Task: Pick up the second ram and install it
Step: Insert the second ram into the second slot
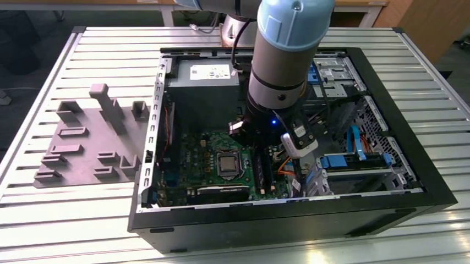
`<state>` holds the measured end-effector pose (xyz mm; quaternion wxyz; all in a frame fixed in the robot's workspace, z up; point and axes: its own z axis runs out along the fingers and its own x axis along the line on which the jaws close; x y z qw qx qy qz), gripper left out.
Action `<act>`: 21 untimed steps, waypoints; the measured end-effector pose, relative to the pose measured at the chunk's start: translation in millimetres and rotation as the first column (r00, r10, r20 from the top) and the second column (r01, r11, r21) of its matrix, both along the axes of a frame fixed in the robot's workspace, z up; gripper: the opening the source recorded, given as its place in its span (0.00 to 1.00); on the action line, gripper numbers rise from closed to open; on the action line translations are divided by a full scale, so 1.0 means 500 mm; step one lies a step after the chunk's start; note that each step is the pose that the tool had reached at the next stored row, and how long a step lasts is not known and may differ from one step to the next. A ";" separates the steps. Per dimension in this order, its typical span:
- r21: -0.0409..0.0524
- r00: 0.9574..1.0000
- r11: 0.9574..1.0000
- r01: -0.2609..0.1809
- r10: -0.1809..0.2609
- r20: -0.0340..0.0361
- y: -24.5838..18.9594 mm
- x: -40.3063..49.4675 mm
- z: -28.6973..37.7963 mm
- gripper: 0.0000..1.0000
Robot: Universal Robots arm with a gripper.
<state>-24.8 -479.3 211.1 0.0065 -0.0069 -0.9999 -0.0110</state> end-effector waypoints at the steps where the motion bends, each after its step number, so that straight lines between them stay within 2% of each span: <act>1: 0.000 1.000 1.000 0.000 0.000 0.000 0.0000 0.000 0.000 0.15; 11: 0.000 1.000 1.000 0.000 0.000 0.000 -0.0001 0.000 0.000 0.15; 21: 0.004 1.000 1.000 0.000 0.000 0.000 -0.0114 0.000 -0.001 0.15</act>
